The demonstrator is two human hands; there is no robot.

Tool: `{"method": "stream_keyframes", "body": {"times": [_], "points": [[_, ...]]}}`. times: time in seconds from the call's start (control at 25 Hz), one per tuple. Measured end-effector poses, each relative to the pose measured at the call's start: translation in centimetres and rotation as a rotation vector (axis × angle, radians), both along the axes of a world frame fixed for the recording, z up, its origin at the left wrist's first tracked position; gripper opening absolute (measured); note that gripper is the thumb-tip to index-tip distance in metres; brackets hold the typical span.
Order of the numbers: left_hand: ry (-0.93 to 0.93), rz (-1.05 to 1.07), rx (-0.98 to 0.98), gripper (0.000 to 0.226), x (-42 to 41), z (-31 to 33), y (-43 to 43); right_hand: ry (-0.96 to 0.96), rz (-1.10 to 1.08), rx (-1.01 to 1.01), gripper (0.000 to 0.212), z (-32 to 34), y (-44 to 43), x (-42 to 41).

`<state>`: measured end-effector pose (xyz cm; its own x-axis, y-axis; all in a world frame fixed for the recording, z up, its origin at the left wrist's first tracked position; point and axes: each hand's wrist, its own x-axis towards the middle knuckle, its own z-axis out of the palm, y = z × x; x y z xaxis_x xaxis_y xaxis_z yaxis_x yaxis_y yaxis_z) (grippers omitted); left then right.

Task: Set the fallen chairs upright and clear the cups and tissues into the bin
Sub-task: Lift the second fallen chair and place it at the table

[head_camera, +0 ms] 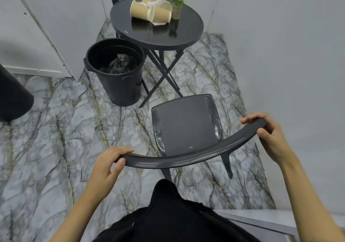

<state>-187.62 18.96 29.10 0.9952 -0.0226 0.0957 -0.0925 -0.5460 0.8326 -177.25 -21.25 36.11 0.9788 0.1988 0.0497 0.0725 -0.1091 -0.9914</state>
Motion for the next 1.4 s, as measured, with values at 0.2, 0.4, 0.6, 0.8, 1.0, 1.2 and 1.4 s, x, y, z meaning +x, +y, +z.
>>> {"method": "stream_keyframes", "body": {"times": [0.2, 0.4, 0.6, 0.8, 1.0, 1.2, 1.4], "points": [[0.117, 0.113, -0.426, 0.029, 1.6, -1.9, -2.0, 0.032, -0.047, 0.011, 0.058, -0.8, -2.8, 0.9], [0.228, -0.017, -0.639, 0.049, 3.5, -2.9, -5.3, 0.056, -0.109, 0.077, 0.065, -2.1, -6.3, 1.8], [0.219, 0.063, -0.773, 0.021, 5.4, -2.7, -8.0, 0.112, -0.125, 0.197, 0.065, -2.8, -9.3, 3.6], [0.152, 0.139, -0.896, 0.017, 10.6, -0.6, -7.9, 0.093, -0.110, 0.214, 0.064, -0.8, -8.0, 8.4], [0.135, 0.158, -0.915, 0.027, 16.4, 1.1, -5.9, 0.048, -0.133, 0.221, 0.058, 1.0, -5.7, 13.3], [0.135, 0.151, -0.928, 0.023, 20.0, 2.4, -4.2, 0.040, -0.165, 0.291, 0.057, 0.5, -4.4, 17.1], [0.095, 0.155, -0.840, 0.010, 24.1, 3.2, -3.9, 0.079, -0.135, 0.377, 0.056, -1.8, -4.4, 21.8]]}}
